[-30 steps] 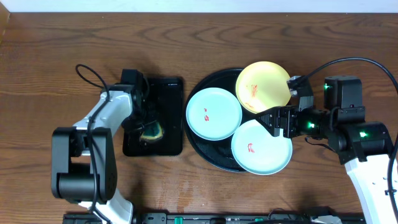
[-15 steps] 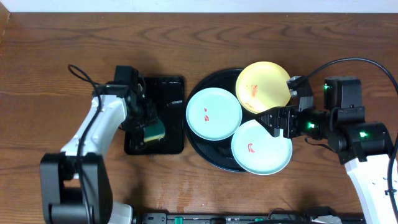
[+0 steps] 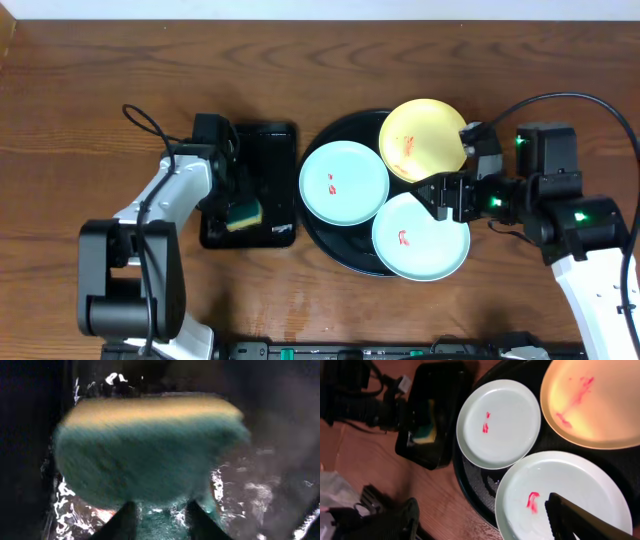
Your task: Clean dirty plates on tray and stack at the side
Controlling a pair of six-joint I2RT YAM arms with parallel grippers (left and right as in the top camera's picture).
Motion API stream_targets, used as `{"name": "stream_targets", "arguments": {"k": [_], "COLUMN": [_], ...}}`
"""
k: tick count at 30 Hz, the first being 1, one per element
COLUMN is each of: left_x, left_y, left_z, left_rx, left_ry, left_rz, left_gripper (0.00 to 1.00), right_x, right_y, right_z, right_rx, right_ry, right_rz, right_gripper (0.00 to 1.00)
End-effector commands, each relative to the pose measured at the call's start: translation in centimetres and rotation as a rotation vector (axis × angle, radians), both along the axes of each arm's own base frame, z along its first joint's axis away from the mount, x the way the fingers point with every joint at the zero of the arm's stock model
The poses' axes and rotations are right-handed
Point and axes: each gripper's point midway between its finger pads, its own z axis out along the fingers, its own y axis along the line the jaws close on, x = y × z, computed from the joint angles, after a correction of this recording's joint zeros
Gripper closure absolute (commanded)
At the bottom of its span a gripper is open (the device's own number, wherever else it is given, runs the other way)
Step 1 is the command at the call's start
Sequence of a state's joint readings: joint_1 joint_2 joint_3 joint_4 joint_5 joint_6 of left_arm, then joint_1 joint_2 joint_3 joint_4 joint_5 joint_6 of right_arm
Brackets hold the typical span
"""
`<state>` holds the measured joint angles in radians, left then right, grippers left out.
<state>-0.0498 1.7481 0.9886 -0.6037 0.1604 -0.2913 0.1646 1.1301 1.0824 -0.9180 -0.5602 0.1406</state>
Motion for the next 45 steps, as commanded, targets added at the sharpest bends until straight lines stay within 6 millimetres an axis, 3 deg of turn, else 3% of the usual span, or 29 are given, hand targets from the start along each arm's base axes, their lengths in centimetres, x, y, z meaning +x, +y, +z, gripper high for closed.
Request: {"name": "stream_targets", "arguments": {"k": [1, 7, 11, 16, 20, 24, 25, 26, 28, 30, 34, 42, 44, 45], "left_x": [-1.4, -1.5, -1.5, -1.6, -1.7, -2.1, -2.4, -2.6, -2.9, -2.9, -3.0, -2.9, -2.8, -2.8], "left_y": [-0.7, -1.0, -1.0, -1.0, -1.0, -1.0, -1.0, -1.0, -0.9, -0.5, -0.4, -0.4, -0.4, -0.4], "left_z": [-2.6, -1.3, 1.5, 5.8, 8.8, 10.1, 10.1, 9.9, 9.1, 7.9, 4.9, 0.0, -0.8, -1.0], "left_rx": [-0.034, -0.056, -0.054, -0.048, -0.044, -0.046, -0.048, -0.049, -0.048, -0.037, -0.034, -0.029, -0.028, -0.029], "left_ry": [0.083, 0.073, 0.034, -0.084, -0.174, -0.204, -0.192, -0.181, -0.161, -0.141, -0.086, 0.031, 0.044, 0.048], "left_rz": [-0.007, -0.014, -0.051, -0.116, -0.131, -0.122, -0.111, -0.103, -0.082, -0.039, -0.003, 0.005, 0.005, 0.005], "left_gripper": [0.92, 0.92, 0.93, 0.93, 0.92, 0.93, 0.86, 0.72, 0.6, 0.5, 0.49, 0.5, 0.54, 0.66], "right_x": [0.1, 1.9, 4.4, 6.6, 7.7, 7.9, 7.8, 7.8, 7.7, 7.7, 7.8, 7.4, 7.3, 7.3], "right_y": [1.0, 1.4, 1.4, 2.4, 2.8, 2.9, 2.9, 2.9, 2.8, 2.8, 2.9, 3.1, 3.3, 3.4], "right_z": [0.0, -2.9, -6.0, -10.5, -13.3, -15.6, -16.0, -16.3, -16.5, -16.5, -16.5, -16.9, -16.9, -16.9], "right_rx": [-0.05, -0.197, -0.28, -0.302, -0.318, -0.338, -0.344, -0.349, -0.358, -0.359, -0.358, -0.364, -0.365, -0.365], "right_ry": [-0.049, -0.017, 0.033, 0.112, 0.148, 0.192, 0.201, 0.207, 0.206, 0.203, 0.2, 0.212, 0.21, 0.21], "right_rz": [0.078, 0.018, -0.091, -0.094, -0.089, -0.082, -0.077, -0.073, -0.057, -0.054, -0.054, -0.043, -0.035, -0.033], "right_gripper": [0.2, 0.33, 0.5, 0.61, 0.62, 0.62, 0.62, 0.6, 0.54, 0.42, 0.4, 0.46, 0.46, 0.47]}}
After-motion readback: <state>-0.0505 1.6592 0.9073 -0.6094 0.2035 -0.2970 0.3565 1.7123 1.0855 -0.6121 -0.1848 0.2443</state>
